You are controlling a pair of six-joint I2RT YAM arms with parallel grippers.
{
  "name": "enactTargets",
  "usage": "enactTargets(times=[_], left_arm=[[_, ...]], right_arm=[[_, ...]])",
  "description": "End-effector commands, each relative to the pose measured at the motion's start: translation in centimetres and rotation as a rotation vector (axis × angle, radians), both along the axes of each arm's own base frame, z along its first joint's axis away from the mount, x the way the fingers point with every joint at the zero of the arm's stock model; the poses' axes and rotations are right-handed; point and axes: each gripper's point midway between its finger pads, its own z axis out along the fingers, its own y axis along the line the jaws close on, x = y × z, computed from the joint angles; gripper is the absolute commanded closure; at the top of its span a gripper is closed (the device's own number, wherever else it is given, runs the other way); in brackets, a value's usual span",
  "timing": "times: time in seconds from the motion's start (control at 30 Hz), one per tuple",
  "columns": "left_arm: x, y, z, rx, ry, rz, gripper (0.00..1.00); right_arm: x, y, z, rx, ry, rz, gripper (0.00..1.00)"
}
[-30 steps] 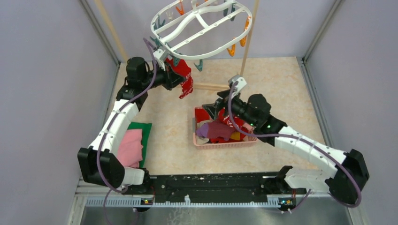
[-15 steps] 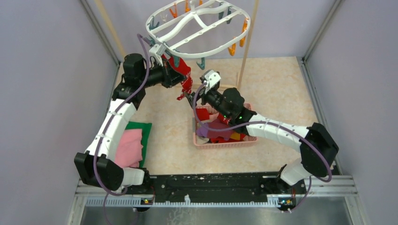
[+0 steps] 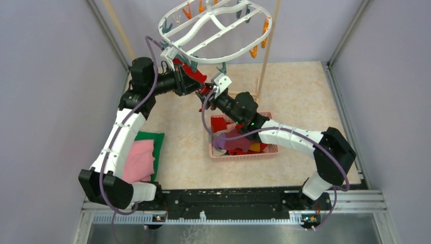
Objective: Remove the socks clipped to the hanger
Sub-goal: Remove the sock from the hanger.
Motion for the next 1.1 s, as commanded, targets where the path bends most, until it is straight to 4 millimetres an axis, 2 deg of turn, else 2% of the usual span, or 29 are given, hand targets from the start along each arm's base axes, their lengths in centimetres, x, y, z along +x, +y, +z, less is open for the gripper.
enactTargets(times=[0.0,0.07,0.1,0.13,0.17,0.2,0.23,0.43,0.6,0.63,0.77,0.97,1.07], left_arm=[[-2.3,0.0,4.3,-0.029,-0.092,-0.042,0.75],[-2.8,0.0,4.6,-0.030,-0.093,-0.048,0.65],[-3.0,0.0,4.7,-0.031,-0.094,-0.052,0.61],[-3.3,0.1,4.8,-0.030,-0.095,-0.054,0.55],[-3.4,0.2,4.8,-0.023,-0.094,-0.050,0.44],[-3.4,0.5,4.8,-0.008,-0.100,-0.038,0.17],[-3.5,0.9,4.8,0.009,-0.108,-0.022,0.03],[-3.3,5.5,5.0,0.081,-0.136,0.126,0.01],[-3.7,8.4,6.0,0.122,-0.196,0.189,0.01],[-3.6,8.8,6.0,0.135,-0.205,0.208,0.01],[-3.5,9.7,5.8,0.172,-0.232,0.253,0.01],[-3.1,10.1,5.5,0.190,-0.268,0.274,0.01],[-3.4,9.9,5.8,0.185,-0.280,0.254,0.03]], right_arm=[[-1.4,0.8,2.9,0.048,-0.052,0.062,0.65],[-1.9,0.6,3.4,0.063,-0.057,0.077,0.84],[-2.0,0.4,3.5,0.071,-0.058,0.077,0.99],[-2.2,0.1,3.7,0.075,-0.061,0.076,1.00],[-2.3,-0.2,3.8,0.079,-0.058,0.069,1.00],[-2.3,-0.6,4.1,0.087,-0.054,0.061,1.00],[-2.5,-0.9,4.1,0.090,-0.051,0.055,1.00],[-3.7,-3.7,4.8,0.135,-0.033,0.019,1.00],[-4.5,-6.4,4.9,0.151,-0.003,-0.026,1.00],[-4.8,-7.3,5.5,0.171,-0.004,-0.036,1.00],[-5.8,-9.1,6.5,0.204,0.016,-0.030,1.00],[-7.9,-9.1,7.1,0.208,0.127,0.067,1.00],[-8.7,-10.4,7.7,0.256,0.168,0.075,1.00]])
